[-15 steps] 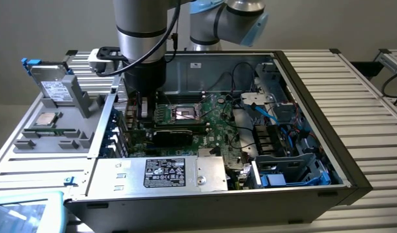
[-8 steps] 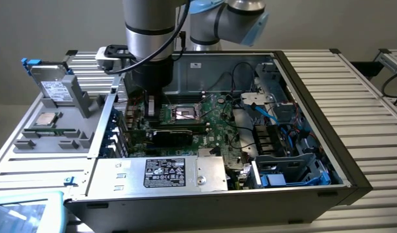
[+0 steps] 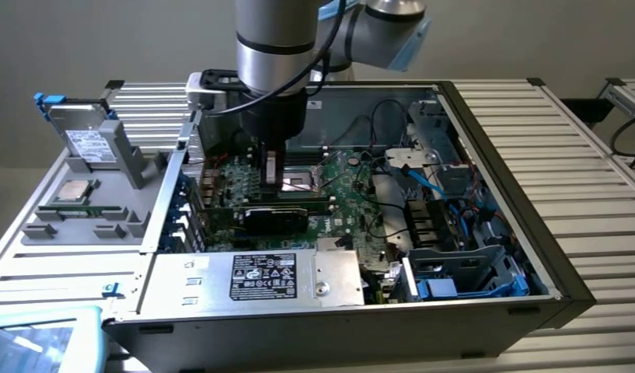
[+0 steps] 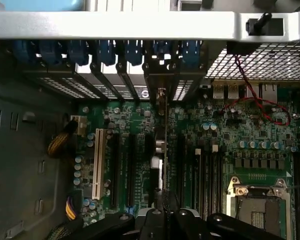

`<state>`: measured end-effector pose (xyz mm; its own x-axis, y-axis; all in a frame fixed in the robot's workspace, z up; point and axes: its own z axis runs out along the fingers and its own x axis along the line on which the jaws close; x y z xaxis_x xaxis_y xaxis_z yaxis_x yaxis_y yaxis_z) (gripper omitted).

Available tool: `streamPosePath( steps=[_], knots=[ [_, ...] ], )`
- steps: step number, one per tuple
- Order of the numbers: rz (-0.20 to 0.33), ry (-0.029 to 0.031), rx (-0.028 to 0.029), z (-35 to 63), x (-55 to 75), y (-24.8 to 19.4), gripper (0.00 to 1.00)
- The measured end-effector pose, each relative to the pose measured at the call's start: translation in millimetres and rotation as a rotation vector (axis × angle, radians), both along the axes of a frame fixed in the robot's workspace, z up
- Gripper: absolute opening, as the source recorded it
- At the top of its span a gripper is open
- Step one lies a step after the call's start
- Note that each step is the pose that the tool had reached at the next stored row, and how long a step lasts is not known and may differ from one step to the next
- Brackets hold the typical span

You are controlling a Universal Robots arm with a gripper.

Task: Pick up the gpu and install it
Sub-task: 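Press down on the gpu until it lock into place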

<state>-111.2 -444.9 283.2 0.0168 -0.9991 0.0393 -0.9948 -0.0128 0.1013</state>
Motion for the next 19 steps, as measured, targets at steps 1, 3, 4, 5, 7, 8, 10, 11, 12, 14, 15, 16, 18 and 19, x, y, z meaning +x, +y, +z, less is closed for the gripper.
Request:
streamPosePath(
  steps=[1, 3, 4, 5, 7, 8, 10, 11, 12, 14, 15, 16, 18, 19],
  knots=[
    [0.000, 0.0019, 0.0000, 0.1, 3.9, 0.0, 0.12],
    [0.000, 0.0059, -0.0001, 0.3, 12.0, 0.0, 0.12],
    [0.000, 0.0079, -0.0002, 0.4, 15.7, 0.0, 0.12],
    [0.000, 0.0098, -0.0001, 0.3, 19.4, 0.0, 0.12],
    [0.000, 0.0133, -0.0002, 0.4, 25.9, 0.0, 0.12],
    [0.000, 0.0134, -0.0003, 0.4, 26.6, -0.1, 0.12],
    [0.000, 0.0134, -0.0001, -0.3, 26.6, 0.0, 0.12],
    [0.000, 0.0134, -0.0001, -1.5, 26.6, 0.0, 0.12],
    [0.000, 0.0134, -0.0002, -3.2, 26.6, 0.0, 0.12],
    [0.000, 0.0133, -0.0002, -6.5, 26.6, 0.0, 0.12],
    [0.000, 0.0133, -0.0002, -7.5, 26.7, 0.0, 0.12],
    [0.000, 0.0133, -0.0003, -7.6, 26.8, 0.0, 0.12],
    [0.000, 0.0134, -0.0004, -7.7, 26.8, 0.0, 0.12],
    [0.000, 0.0134, -0.0003, -8.1, 26.9, -0.1, 0.12]
  ],
)
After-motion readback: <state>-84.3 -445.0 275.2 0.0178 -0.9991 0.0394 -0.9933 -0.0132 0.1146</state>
